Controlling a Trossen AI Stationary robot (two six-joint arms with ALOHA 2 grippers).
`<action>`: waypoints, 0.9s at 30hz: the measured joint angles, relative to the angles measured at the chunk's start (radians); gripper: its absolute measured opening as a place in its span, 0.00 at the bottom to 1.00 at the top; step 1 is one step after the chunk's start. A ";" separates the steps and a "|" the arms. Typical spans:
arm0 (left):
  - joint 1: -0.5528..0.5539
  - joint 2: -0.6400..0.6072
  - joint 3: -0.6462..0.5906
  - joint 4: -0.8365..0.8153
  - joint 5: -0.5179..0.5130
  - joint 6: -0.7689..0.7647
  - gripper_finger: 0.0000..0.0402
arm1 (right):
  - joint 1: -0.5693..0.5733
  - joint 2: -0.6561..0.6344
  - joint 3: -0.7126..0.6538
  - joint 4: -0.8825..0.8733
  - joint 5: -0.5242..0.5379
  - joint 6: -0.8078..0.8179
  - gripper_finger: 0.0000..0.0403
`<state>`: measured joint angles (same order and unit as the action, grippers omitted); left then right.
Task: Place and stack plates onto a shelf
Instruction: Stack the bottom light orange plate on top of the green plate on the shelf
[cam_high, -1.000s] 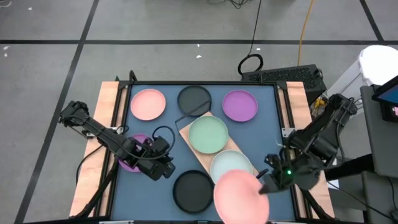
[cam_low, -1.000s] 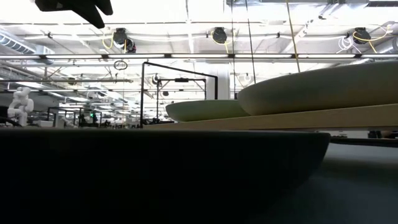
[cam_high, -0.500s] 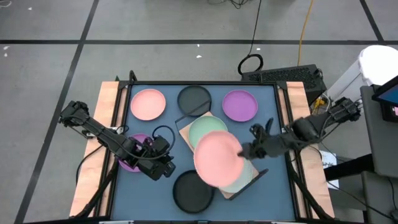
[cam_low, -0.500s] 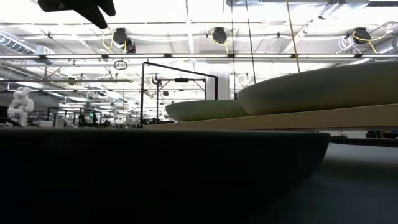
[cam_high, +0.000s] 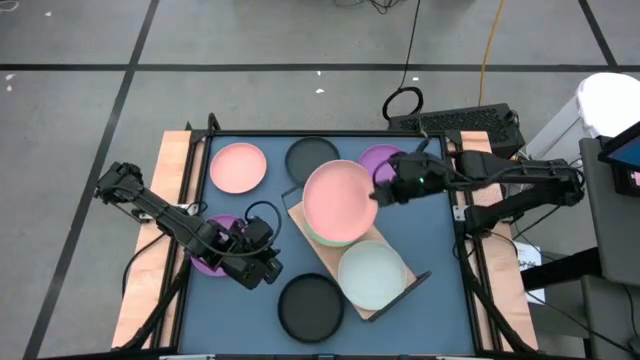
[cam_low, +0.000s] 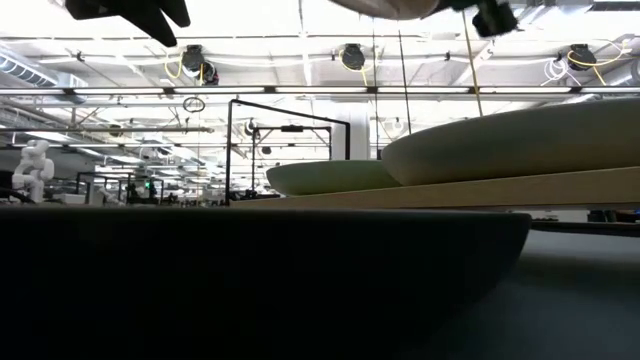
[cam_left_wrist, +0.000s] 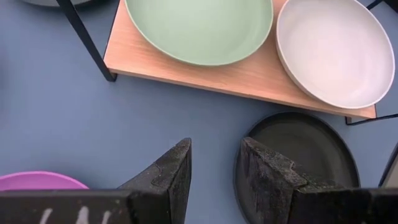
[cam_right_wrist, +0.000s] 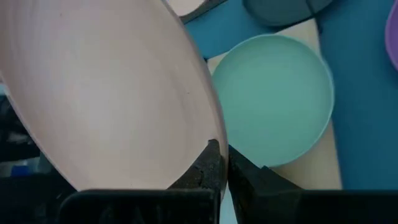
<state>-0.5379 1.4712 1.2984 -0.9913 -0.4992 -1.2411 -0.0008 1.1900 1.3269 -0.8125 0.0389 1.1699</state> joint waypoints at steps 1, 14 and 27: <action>0.003 0.000 0.000 0.000 0.000 0.002 0.36 | -0.021 0.000 -0.015 0.014 -0.022 -0.013 0.00; 0.035 0.000 0.000 -0.001 0.027 0.005 0.36 | -0.148 0.001 -0.455 0.564 -0.172 0.093 0.00; 0.079 0.000 0.000 -0.003 0.029 0.036 0.36 | -0.160 0.000 -0.636 0.710 -0.171 0.194 0.00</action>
<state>-0.4594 1.4712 1.2984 -0.9943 -0.4706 -1.2056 -0.1608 1.1904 0.6912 -0.1025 -0.1322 1.3643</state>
